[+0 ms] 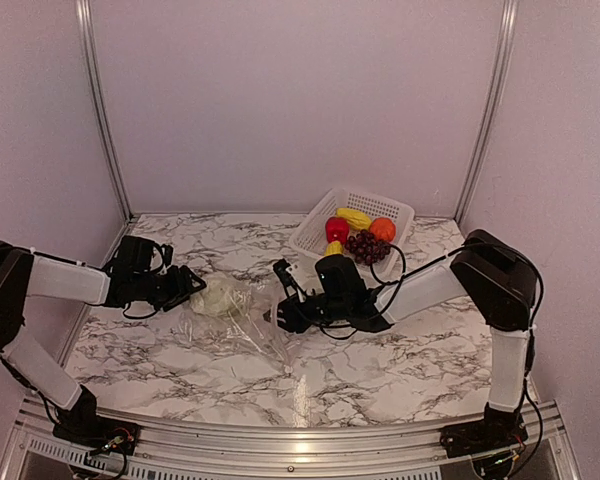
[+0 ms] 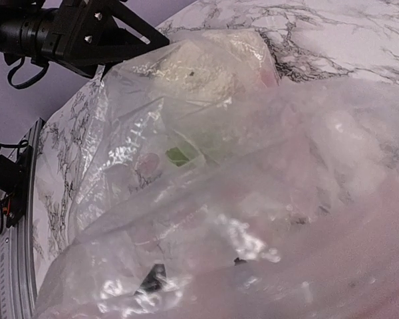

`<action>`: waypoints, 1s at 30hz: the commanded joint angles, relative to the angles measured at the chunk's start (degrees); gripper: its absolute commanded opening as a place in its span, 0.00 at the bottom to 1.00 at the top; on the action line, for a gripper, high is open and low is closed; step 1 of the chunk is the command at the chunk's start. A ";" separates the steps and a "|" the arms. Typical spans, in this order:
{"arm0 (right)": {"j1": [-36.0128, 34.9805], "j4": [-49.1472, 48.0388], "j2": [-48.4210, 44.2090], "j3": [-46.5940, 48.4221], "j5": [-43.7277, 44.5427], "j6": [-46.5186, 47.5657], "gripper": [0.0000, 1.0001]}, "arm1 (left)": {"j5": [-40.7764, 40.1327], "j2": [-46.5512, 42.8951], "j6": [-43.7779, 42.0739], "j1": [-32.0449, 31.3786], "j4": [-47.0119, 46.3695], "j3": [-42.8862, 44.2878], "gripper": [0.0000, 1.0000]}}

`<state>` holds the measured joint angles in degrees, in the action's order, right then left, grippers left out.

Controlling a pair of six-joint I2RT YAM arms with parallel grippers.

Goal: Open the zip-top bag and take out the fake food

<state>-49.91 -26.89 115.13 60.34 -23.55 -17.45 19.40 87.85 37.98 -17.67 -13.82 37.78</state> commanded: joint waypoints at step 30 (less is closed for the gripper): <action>1.71 -0.28 8.02 9.25 -10.96 1.51 0.41 | 7.73 9.87 0.12 -2.54 -6.21 4.74 0.56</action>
<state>-46.11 -27.31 120.90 65.65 -29.52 -17.41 25.32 96.88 35.97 -18.04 -15.49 44.93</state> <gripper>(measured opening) 0.416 0.610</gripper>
